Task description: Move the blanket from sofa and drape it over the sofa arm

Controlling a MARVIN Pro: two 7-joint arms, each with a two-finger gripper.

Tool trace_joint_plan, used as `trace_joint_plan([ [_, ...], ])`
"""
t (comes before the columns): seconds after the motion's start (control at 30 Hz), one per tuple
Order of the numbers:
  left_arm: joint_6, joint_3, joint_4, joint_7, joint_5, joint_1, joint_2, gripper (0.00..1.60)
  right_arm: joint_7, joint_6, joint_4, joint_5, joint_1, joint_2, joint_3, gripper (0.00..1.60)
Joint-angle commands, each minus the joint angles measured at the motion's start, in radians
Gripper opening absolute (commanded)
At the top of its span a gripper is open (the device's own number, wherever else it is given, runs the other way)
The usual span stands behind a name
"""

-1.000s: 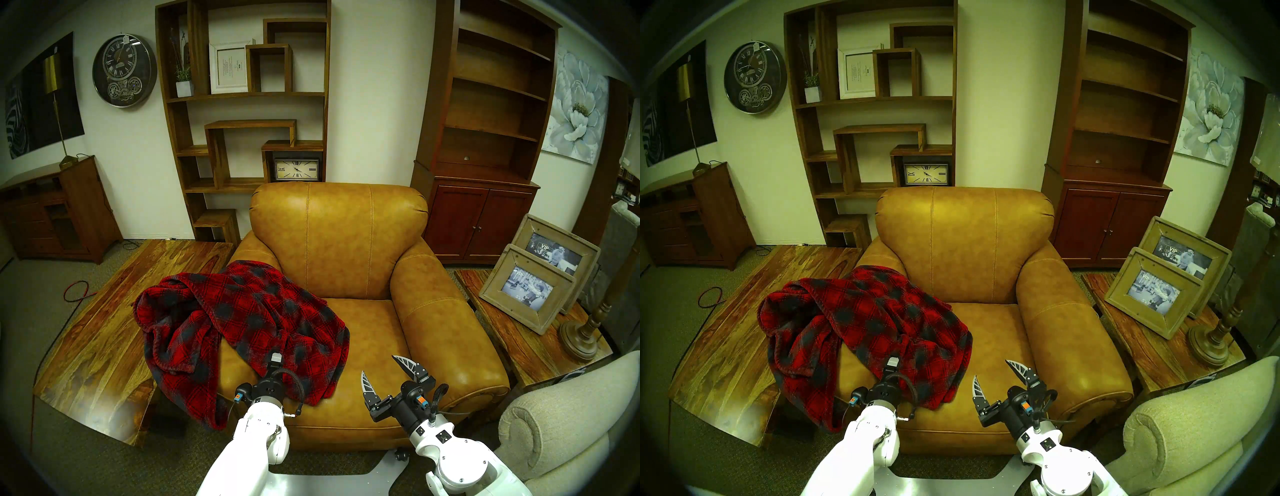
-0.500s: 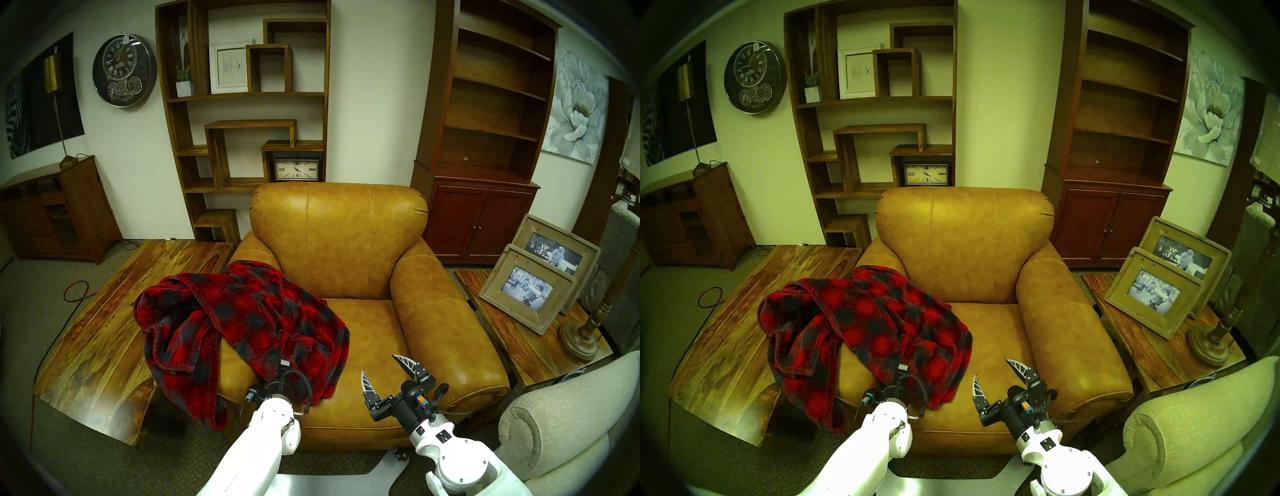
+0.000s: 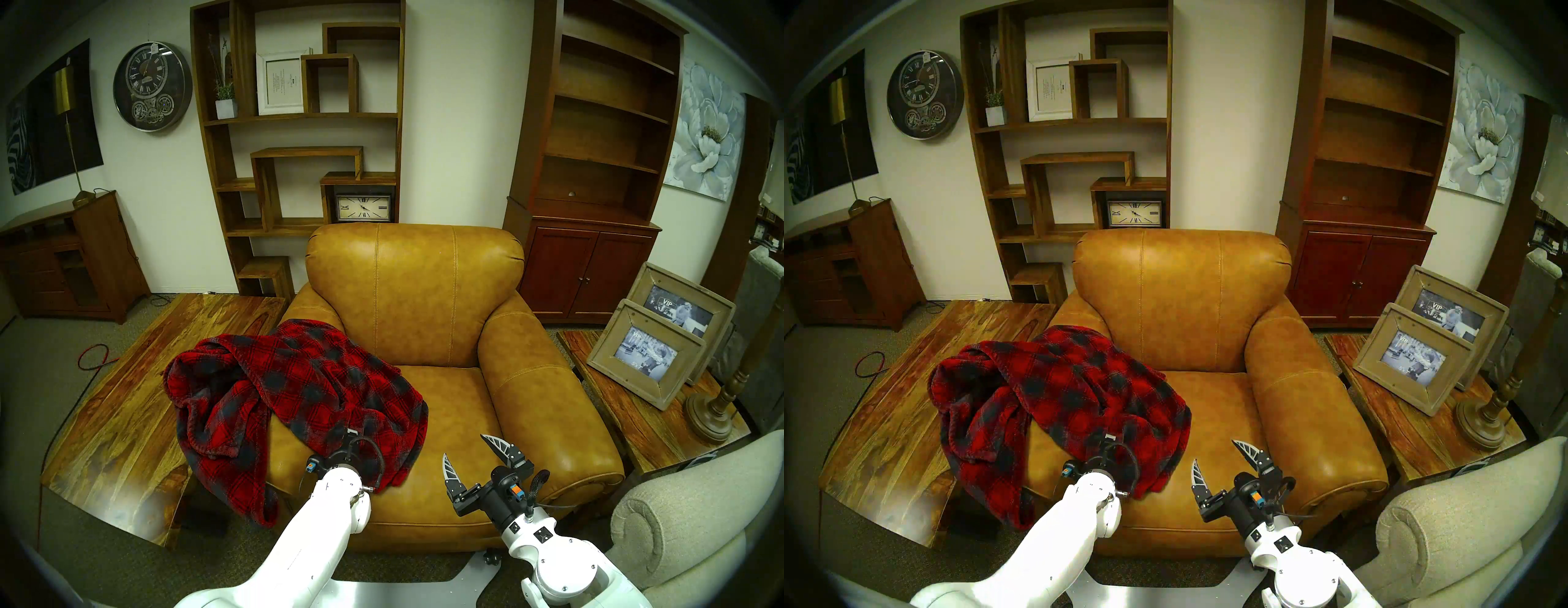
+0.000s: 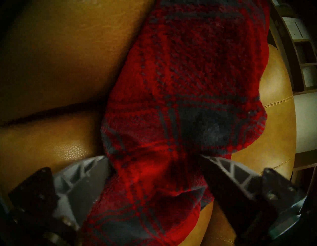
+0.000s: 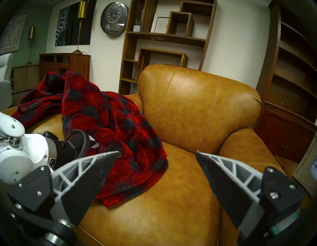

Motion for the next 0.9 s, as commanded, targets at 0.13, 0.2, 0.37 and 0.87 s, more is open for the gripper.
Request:
trace_joint_plan([
  [0.13,-0.002,-0.050,-0.047,-0.041,0.019,-0.135,0.035,0.00,0.000,-0.005,-0.019,0.002,0.005,-0.001,-0.002,1.60],
  [0.2,-0.013,-0.065,-0.070,-0.051,0.024,-0.156,0.057,0.00,-0.001,-0.005,-0.018,0.002,0.006,-0.001,-0.002,1.60],
  [0.37,-0.047,-0.115,-0.122,-0.100,0.030,-0.192,0.091,0.00,-0.002,-0.005,-0.016,0.002,0.006,-0.001,-0.003,1.60],
  [0.87,-0.004,-0.104,-0.315,-0.152,0.033,-0.101,0.097,0.00,-0.003,-0.004,-0.026,0.007,0.002,0.003,-0.003,1.60],
])
